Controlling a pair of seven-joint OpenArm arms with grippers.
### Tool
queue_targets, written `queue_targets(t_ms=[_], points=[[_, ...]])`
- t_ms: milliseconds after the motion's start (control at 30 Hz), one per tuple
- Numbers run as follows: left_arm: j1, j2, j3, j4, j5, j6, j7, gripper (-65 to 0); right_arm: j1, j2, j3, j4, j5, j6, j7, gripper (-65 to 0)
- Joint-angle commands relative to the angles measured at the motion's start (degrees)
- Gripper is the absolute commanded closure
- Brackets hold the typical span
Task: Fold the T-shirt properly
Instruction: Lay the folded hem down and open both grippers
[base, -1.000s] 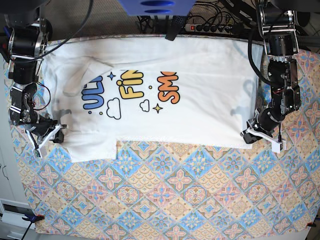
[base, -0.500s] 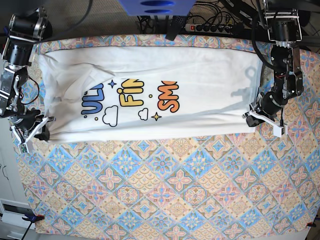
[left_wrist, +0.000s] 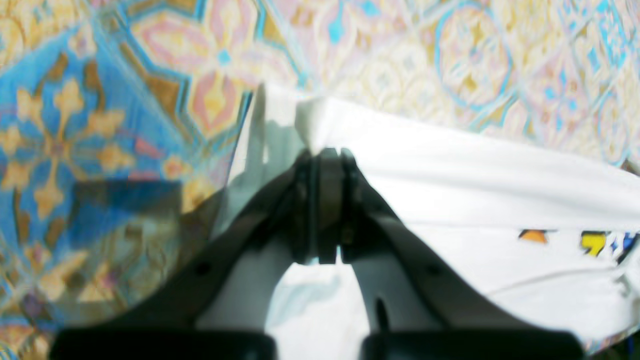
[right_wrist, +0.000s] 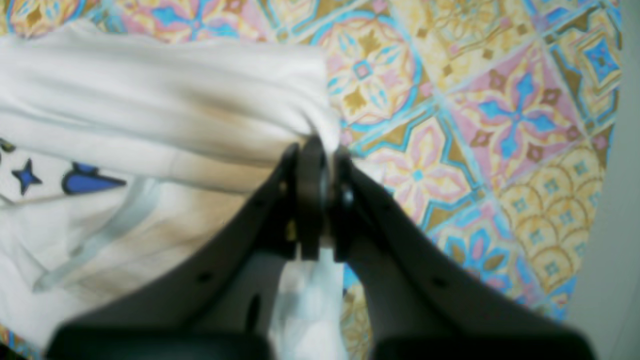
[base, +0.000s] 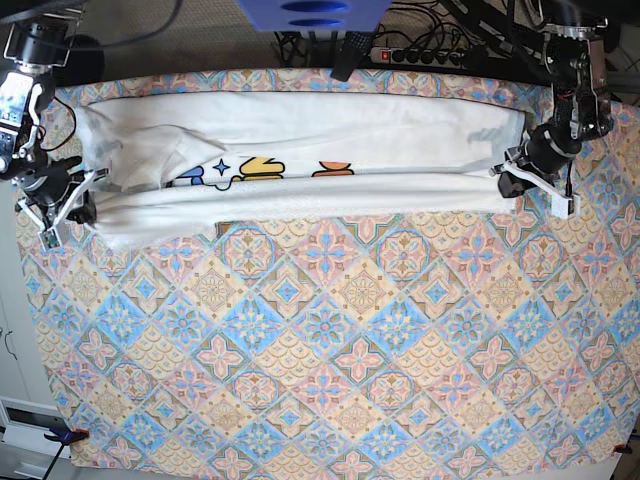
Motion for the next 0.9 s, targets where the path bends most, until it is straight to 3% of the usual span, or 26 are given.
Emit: queue_targets(t_ms=[0,333,400,567,733,867], points=[[0.32,-1.03,-0.62,0.92,-0.09,-0.04,-0.91,0.0,-0.31,1.33,0.63,0.95,0.43,-0.16,0.84,-0.3],[2.69,-1.03,-0.09,0.66,0.17,-0.04,-0.47,-0.1,-2.86,1.24,0.11,0.6,0.08,-0.16,0.48,-2.3],[2.78,-1.03,-0.09,0.66,0.17,0.05,-0.38,-3.7,-3.65,1.24,0.02,0.77,-0.01,-0.16,-0.04,-6.8],[3.57,-1.03,-0.09,0.66,0.08,0.05,-0.38,-20.8,-3.83,1.15,0.63,1.13,-0.01,-0.34,-2.86,-23.1],[4.63,-1.03,-0.35,0.83,-0.27,0.05,-0.38,-36.6,-3.92,-0.08,4.77,1.74,0.34,-0.34,-2.59,-24.6],[5.33,-1.03,-0.53,0.92,-0.36,0.05,-0.38,-41.3,-3.92,-3.51,9.78,7.28,-0.01,-0.34,-2.86,-25.0]])
